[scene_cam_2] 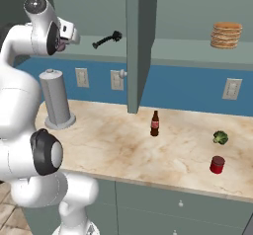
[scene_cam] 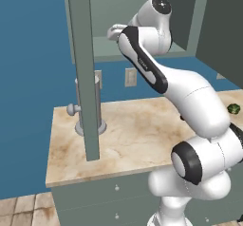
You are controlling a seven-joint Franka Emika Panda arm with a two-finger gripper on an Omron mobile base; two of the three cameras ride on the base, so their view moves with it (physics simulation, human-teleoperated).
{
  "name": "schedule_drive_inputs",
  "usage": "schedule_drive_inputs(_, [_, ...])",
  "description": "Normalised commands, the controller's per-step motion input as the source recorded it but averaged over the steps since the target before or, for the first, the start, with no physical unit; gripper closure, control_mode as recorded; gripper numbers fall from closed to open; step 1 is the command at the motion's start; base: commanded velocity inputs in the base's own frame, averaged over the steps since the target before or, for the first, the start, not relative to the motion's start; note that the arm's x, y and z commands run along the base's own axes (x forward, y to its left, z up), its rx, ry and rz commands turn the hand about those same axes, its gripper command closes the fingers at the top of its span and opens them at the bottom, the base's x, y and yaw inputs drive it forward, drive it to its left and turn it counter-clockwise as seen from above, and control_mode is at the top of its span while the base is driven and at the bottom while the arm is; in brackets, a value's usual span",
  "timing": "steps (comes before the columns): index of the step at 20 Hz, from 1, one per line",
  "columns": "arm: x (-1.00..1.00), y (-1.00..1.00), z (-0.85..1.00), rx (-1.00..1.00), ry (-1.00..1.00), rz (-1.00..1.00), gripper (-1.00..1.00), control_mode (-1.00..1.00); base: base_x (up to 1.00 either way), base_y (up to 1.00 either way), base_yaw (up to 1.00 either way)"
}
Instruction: Pick the jam and jam from the counter and place them in the cabinets closest to them.
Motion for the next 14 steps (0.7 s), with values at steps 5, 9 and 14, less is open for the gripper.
schedule_drive_inputs(5, [0.10,0.01,-0.12,-0.05,0.00,0.00,1.00,-1.00,0.00,0.00,0.00])
schedule_drive_inputs(9, [0.30,0.03,-0.14,-0.07,0.01,0.00,1.00,-1.00,0.00,0.00,0.00])
schedule_drive_inputs(14, [0.55,0.01,0.03,0.00,0.06,0.00,1.00,-1.00,0.00,0.00,0.00])
